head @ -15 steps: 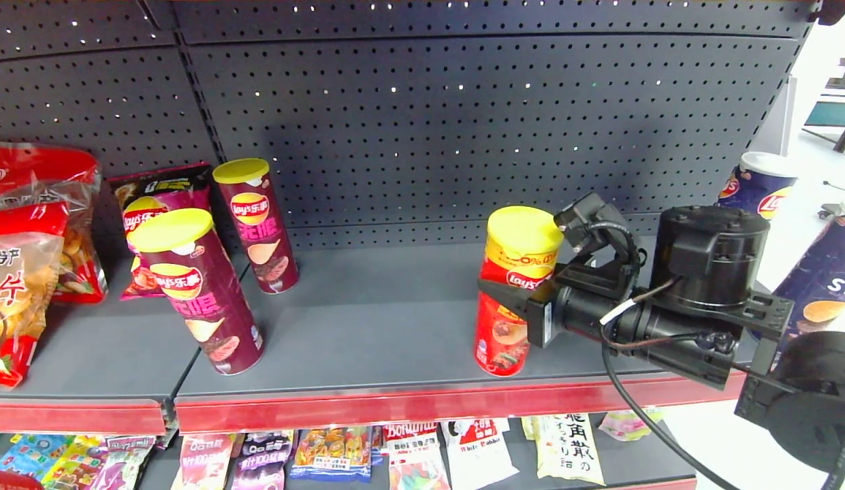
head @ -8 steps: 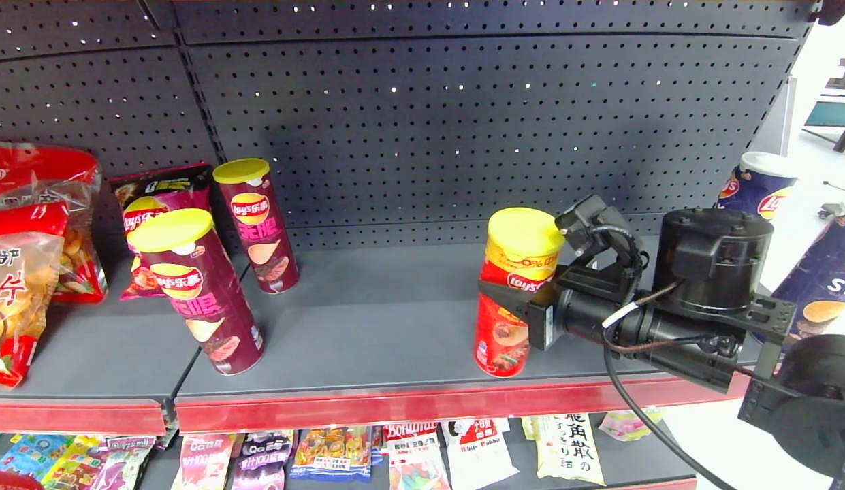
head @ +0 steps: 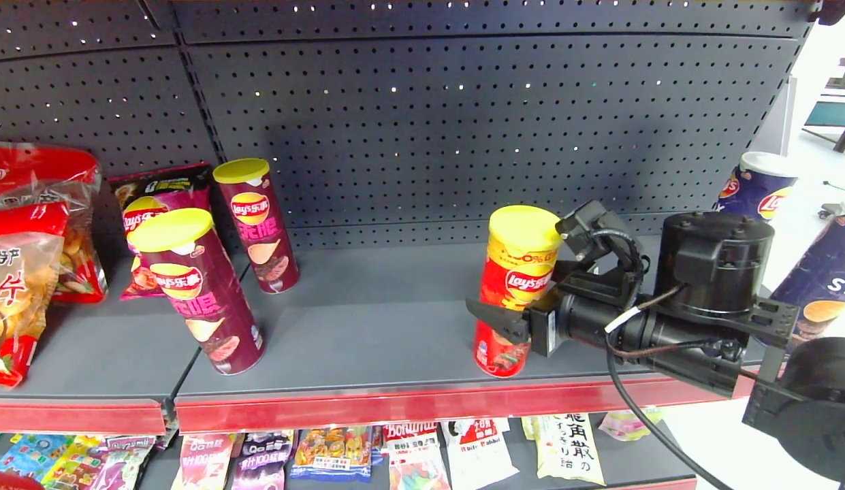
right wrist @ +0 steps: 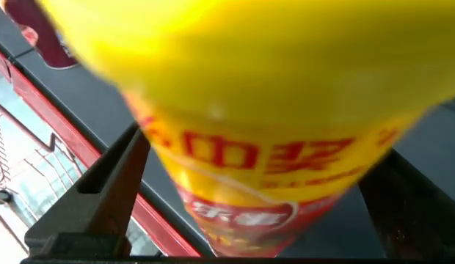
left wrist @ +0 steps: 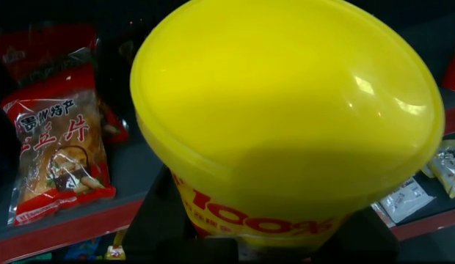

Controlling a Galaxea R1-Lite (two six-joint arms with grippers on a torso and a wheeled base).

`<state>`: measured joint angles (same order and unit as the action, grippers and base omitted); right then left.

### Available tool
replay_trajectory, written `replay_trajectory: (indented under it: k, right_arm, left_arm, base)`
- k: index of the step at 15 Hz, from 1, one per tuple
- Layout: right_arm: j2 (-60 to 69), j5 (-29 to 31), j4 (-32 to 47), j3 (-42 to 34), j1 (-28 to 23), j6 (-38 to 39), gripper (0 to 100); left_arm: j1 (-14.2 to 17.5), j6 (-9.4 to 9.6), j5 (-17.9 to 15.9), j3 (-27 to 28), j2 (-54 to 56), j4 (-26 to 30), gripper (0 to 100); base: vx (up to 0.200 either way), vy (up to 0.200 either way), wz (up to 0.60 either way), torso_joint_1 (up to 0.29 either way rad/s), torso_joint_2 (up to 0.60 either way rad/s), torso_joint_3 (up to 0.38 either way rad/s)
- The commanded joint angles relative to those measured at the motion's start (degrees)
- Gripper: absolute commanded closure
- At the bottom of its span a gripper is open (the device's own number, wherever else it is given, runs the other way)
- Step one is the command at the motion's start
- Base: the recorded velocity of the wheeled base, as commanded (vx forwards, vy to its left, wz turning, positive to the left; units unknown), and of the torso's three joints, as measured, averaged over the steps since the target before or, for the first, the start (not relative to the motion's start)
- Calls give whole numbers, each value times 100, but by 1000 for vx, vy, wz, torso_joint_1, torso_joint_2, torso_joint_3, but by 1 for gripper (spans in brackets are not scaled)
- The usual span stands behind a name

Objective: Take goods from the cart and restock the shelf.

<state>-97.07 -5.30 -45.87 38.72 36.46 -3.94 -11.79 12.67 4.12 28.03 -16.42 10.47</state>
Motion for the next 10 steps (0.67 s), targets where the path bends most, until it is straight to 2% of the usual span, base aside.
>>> replay_trajectory:
  k: [1,3,8,9,10]
  right_arm:
    - [277,12,-18,-268,1,-2,0]
    - [602,12,-18,-602,1,-2,0]
    - [2509,-15,52,-2298,-87,-46,0]
    - [2826,-15,70,-2404,-438,-54,0]
    - [3116,-76,219,-2404,-1071,-107,0]
  left_arm:
    - [1,-1,1,-8,-1,-10,100]
    - [1,-1,1,10,-1,-10,100]
    - [1,-1,-17,-16,-10,-10,100]
    - [1,-1,-25,-8,-45,-10,100]
    - [1,8,-60,19,-107,-10,100]
  base:
    - [0,0,0,0,0,0]
    - [0,0,0,0,0,0]
    - [0,0,0,0,0,0]
    - [0,0,0,0,0,0]
    - [0,0,0,0,0,0]
